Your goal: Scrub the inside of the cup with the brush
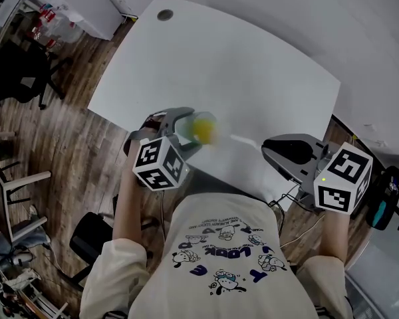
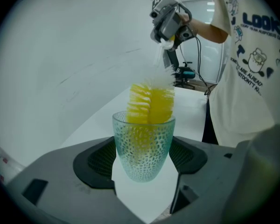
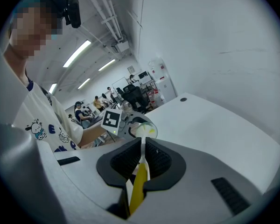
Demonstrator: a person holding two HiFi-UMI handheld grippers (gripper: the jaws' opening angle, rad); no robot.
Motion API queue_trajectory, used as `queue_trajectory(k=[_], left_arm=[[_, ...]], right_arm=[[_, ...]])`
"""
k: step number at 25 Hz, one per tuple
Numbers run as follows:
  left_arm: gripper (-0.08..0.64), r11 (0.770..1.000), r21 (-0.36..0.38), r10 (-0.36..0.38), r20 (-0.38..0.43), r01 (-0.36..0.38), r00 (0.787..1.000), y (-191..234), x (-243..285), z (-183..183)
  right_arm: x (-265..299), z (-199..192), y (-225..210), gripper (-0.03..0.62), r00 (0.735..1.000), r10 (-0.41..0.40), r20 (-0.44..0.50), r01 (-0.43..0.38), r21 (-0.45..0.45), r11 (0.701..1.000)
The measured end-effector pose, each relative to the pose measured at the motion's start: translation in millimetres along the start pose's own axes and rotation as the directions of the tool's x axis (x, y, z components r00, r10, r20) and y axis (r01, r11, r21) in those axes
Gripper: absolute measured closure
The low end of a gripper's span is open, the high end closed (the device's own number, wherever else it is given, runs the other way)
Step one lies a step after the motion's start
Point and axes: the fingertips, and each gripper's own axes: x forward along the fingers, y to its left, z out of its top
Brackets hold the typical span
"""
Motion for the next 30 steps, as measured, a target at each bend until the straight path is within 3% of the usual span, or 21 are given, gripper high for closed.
queue_trajectory(k=[11,18,24,30], left_arm=[[0.204,0.998,-0.058,0.005,-0.046,-0.007,0.999,3,1,-31],[0.206,0.99,-0.135,0.028,-0.054,-0.036,0.998,9,1,-42],[0.206,0.965,-0.244,0.088,-0.03,-0.092,0.996,23,0,-46],[0.206,0.92,-0.367,0.146,-0.003,-0.137,0.989,35,-2,-45]], right_arm=[[-6,9,5,0.549,0.999,-0.006,0.044,0.005,0.005,1.0],[-16,13,8,0.549,0.995,0.01,0.096,-0.012,0.029,1.0],[-21,23,9,0.549,0.987,0.008,0.16,-0.016,0.046,0.999],[-33,38,-1,0.549,0.96,-0.049,0.275,0.025,0.091,0.996]])
